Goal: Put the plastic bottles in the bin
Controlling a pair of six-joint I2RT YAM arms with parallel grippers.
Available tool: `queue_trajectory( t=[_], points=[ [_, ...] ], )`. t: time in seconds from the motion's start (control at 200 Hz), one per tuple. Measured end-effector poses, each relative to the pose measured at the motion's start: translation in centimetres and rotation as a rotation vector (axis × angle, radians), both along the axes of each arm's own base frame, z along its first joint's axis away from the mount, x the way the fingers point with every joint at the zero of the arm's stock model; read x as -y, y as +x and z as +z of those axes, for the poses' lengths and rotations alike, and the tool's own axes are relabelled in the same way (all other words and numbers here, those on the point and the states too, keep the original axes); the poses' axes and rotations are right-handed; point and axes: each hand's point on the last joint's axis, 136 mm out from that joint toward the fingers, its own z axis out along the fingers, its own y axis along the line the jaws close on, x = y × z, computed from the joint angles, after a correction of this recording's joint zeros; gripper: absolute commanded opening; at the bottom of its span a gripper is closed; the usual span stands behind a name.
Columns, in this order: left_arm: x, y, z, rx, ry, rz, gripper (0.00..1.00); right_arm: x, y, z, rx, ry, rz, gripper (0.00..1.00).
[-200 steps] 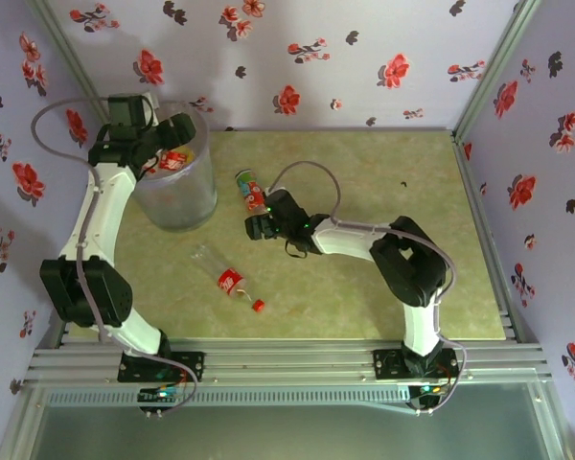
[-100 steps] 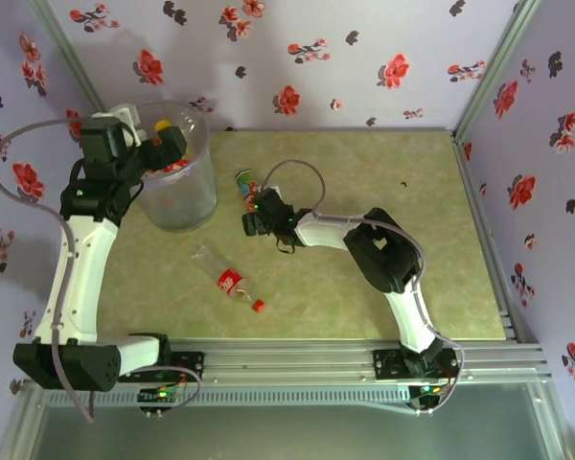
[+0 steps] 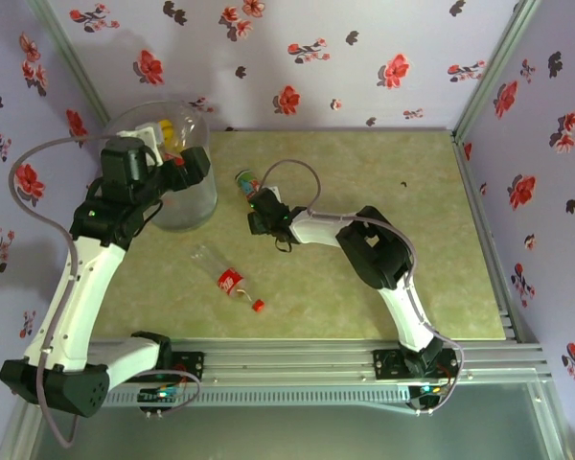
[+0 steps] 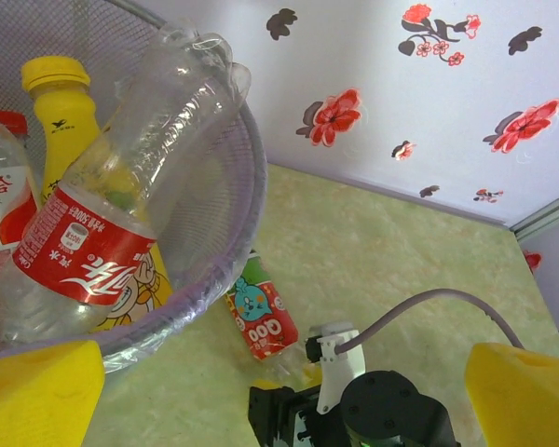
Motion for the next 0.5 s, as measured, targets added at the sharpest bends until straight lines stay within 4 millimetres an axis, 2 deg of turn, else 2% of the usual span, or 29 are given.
queue_trajectory(
  t=[0.31,0.5],
  points=[
    [-0.1,-0.1,-0.8,-0.018,-0.002,0.009,1.0,0.1,0.0,0.0,0.003,-0.005,0.001,0.57],
    [0.8,-0.1,-1.0,-0.02,-0.05,-0.012,1.0,0.7,-0.5,0.2,0.004,-0.021,0.016,0.43]
  ],
)
